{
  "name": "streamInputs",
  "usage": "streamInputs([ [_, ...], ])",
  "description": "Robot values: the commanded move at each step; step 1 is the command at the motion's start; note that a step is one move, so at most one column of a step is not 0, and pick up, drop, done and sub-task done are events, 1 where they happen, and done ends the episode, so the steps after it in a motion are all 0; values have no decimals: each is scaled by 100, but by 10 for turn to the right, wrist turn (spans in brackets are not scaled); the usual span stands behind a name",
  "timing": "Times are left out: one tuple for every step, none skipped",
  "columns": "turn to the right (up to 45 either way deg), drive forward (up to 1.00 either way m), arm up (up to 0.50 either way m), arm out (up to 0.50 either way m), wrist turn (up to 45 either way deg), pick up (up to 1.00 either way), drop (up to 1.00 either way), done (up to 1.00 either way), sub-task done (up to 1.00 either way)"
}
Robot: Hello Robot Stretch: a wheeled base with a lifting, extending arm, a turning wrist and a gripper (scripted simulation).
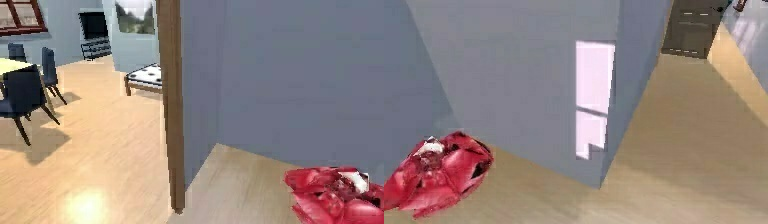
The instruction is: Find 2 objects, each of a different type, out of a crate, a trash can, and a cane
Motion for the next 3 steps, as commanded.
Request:
streamInputs([
  [0,65,0,0,0,0,0,0,0],
  [-450,0,0,0,0,0,0,0,0],
  [-150,0,0,0,0,0,0,0,0],
])
